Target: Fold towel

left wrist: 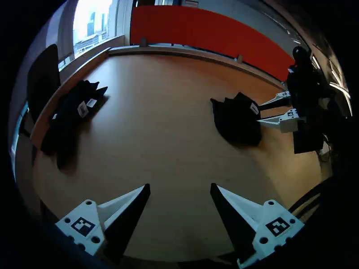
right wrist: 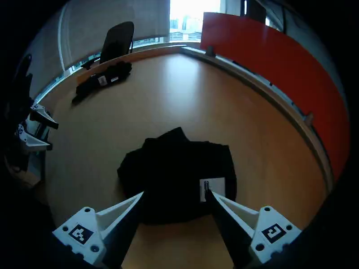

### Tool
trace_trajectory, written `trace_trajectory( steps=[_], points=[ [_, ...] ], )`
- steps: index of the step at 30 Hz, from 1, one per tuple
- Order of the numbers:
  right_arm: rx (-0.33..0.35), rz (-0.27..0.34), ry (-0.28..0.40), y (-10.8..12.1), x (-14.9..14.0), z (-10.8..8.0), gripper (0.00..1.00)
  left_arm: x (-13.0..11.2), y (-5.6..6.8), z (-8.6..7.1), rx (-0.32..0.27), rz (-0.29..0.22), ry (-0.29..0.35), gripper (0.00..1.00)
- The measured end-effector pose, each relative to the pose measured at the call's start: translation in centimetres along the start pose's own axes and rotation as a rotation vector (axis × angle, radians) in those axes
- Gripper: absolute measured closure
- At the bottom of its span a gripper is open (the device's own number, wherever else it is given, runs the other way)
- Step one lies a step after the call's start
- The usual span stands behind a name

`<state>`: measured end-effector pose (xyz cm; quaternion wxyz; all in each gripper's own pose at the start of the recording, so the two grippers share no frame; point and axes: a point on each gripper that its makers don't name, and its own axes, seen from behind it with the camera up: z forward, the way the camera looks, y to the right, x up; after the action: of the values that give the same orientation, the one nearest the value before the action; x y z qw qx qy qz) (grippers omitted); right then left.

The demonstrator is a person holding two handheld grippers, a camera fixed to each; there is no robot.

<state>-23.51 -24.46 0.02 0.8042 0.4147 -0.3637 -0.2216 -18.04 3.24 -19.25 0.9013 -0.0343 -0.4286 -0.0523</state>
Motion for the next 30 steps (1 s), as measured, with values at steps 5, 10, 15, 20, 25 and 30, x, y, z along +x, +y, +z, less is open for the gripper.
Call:
trace_trajectory(
  steps=[5,10,15,20,25,30],
  points=[
    [0.003,0.007,-0.007,-0.9,-1.1,-0.5,0.03,-0.1,0.1,0.0,-0.002,0.002,0.001,0.0],
    [0.005,0.011,-0.024,-1.7,-2.5,-0.8,0.03,0.0,0.2,0.0,-0.004,0.005,0.001,0.0],
    [0.008,0.024,-0.036,-2.3,-3.9,-1.2,0.03,0.0,0.3,0.0,-0.006,0.006,0.001,0.0],
    [0.007,0.034,-0.047,-2.7,-4.9,-1.5,0.03,-0.1,0.3,0.0,-0.007,0.005,-0.002,0.0],
    [0.008,0.041,-0.056,-2.8,-5.6,-1.4,0.12,-0.1,0.4,0.0,-0.007,0.008,-0.001,0.0],
    [0.004,0.055,-0.067,-3.0,-6.3,-1.2,0.33,-0.1,0.3,0.0,-0.006,0.006,0.0,0.0]
  ],
)
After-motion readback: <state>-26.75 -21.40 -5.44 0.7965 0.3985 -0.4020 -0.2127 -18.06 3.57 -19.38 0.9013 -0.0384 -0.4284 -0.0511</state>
